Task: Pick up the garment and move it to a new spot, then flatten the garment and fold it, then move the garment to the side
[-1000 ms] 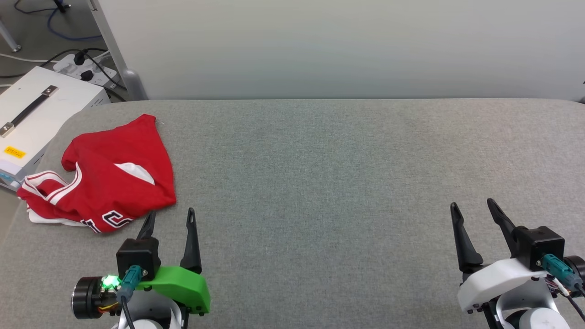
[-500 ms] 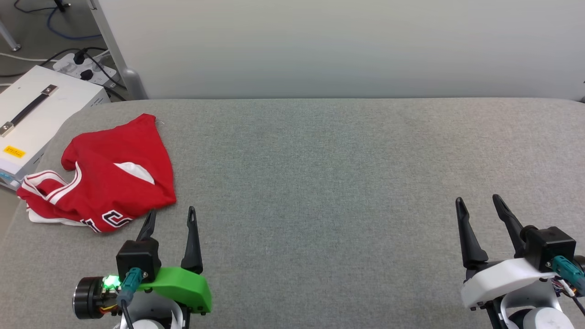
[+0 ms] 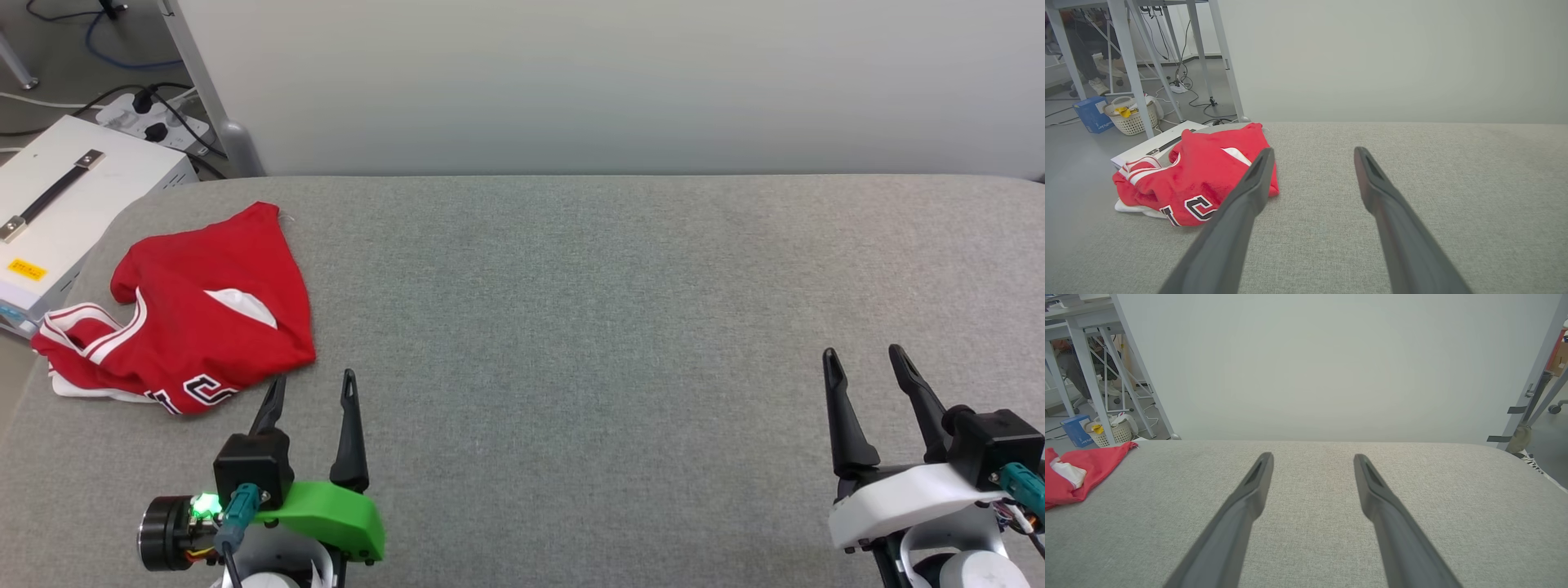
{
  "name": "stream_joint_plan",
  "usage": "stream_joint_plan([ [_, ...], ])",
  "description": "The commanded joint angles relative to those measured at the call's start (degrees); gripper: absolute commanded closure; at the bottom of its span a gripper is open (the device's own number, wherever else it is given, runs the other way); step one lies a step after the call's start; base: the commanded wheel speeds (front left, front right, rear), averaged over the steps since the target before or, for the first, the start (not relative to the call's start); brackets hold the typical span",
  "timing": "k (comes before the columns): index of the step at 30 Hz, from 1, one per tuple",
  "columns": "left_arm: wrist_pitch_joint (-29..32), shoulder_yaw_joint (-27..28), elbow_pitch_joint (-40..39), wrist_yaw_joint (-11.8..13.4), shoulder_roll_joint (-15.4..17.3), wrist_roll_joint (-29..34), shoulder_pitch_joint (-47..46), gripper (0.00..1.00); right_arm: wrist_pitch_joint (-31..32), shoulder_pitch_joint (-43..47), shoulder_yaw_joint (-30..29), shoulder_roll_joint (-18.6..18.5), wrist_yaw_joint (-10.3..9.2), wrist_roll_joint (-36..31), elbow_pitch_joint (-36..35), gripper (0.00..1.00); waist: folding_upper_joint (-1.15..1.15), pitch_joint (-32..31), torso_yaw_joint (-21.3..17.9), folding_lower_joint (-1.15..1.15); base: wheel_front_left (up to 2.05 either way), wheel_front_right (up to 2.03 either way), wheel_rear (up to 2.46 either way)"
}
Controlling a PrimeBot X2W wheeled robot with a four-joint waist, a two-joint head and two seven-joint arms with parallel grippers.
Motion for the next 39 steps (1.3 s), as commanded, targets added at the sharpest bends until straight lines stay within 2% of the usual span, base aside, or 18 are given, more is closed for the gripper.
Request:
stream_joint_plan([
  [1, -0.68, -0.19, 0.10, 0.42, -0.13, -0.85, -0.92, 0.00, -0.53, 0.91, -0.19, -0.05, -0.02, 0.49, -0.35, 0.00, 0.09, 0.02, 0.03, 0.00, 0.00, 0.00, 0.00],
  [29, -4.12, -1.79, 2.08, 2.09, -0.20, -2.10, -1.02, 0.00, -3.93, 2.55, -0.36, -0.07, -0.03, 1.74, 0.04, 0.00, 0.14, 0.38, 0.85, 0.00, 0.00, 0.00, 0.00],
  [39, -5.30, -2.14, 2.32, 2.65, -0.22, -2.82, -1.65, 0.00, -5.09, 2.84, -0.11, -0.07, -0.03, 2.06, -0.55, 0.00, 0.16, 0.95, 3.12, 0.00, 0.00, 0.00, 0.00],
])
